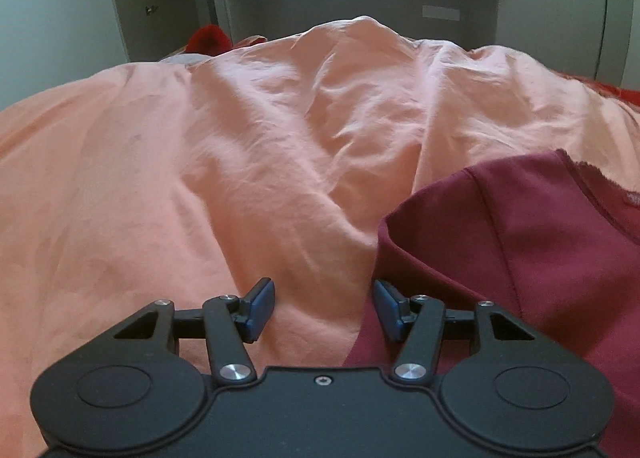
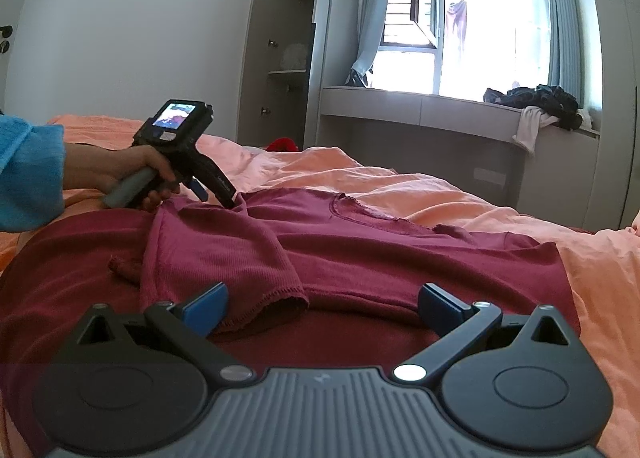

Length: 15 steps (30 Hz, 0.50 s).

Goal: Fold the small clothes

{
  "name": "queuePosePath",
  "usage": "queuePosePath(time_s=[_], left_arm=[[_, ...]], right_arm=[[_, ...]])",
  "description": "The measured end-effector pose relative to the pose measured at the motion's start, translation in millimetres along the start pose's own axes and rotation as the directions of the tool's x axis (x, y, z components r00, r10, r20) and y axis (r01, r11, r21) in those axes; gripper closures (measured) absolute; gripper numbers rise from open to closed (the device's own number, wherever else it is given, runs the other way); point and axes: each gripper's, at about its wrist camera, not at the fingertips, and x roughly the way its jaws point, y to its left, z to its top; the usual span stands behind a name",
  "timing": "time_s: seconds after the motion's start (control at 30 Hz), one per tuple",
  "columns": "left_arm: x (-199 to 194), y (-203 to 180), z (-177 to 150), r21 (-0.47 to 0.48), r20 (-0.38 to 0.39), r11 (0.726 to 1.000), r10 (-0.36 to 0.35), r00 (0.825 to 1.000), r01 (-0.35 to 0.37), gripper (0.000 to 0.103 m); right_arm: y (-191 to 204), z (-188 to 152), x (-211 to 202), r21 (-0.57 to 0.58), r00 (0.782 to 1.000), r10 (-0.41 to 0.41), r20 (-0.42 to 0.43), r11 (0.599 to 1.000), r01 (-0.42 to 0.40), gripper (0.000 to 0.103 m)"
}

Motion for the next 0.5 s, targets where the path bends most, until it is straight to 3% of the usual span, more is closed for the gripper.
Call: queuePosePath(time_s=[0.1, 0.27, 0.37, 0.5], left_arm=[[-16.2, 4.8, -1.9, -0.027, 0.017, 1.000, -0.015, 1.000, 0.015, 0.042], [-65.7, 7.2, -12.6, -0.036, 0.094, 0.997, -0.059, 0.994, 0.063, 0.028], [-106.1, 4.6, -27.2, -0.014, 0.153, 0.995, -0.095, 0.984, 0.098, 0.021], [-162.1, 0.1, -55.6, 0.005, 0.236, 0.992, -0.120, 0.964, 0.122, 0.003]], right_arm=[[-0.2, 0.2, 0.2, 0.002, 1.000, 0.000, 0.001, 1.000, 0.000, 0.000], [0.0, -0.8, -2.1, 0.004, 1.000, -0.005, 0.015, 1.000, 0.005, 0.000], [1.2, -1.0, -5.2, 0.002, 1.000, -0.011, 0.026, 1.000, 0.011, 0.000], [6.5, -0.9, -15.7, -0.027, 0.998, -0.029, 0.053, 0.999, 0.030, 0.000]])
